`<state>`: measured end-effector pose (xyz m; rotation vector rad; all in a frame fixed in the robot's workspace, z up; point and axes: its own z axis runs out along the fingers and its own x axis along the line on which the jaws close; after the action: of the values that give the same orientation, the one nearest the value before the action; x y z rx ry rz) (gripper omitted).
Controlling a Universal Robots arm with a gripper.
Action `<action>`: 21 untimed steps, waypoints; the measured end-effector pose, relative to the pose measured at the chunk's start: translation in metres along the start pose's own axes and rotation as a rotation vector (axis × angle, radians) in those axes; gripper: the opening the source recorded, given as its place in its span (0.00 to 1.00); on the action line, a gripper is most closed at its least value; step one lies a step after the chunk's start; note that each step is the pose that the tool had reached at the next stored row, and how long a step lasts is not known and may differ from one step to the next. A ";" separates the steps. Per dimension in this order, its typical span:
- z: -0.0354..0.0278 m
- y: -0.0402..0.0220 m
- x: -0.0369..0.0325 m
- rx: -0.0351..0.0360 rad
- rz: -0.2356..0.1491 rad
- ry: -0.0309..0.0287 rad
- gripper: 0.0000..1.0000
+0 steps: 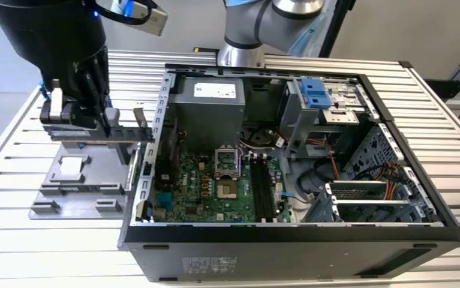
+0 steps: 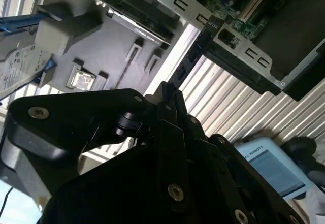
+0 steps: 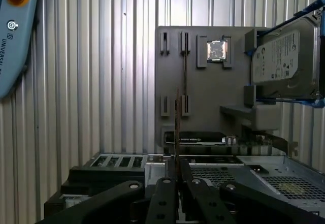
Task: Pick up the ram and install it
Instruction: 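Pick up the ram and move it above insertion slot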
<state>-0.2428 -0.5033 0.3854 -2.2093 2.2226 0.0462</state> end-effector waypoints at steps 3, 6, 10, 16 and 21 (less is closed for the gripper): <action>-0.0002 -0.0115 -0.0001 -0.0010 0.000 0.0000 0.00; -0.0004 -0.0243 -0.0001 -0.0020 0.000 0.0000 0.00; -0.0005 -0.0380 -0.0002 -0.0026 0.000 -0.0001 0.00; -0.0009 -0.0579 -0.0003 -0.0033 0.000 0.0000 0.00; -0.0011 -0.0710 -0.0004 -0.0034 0.000 0.0000 0.00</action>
<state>-0.1718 -0.5033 0.3854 -2.2109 2.2243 0.0500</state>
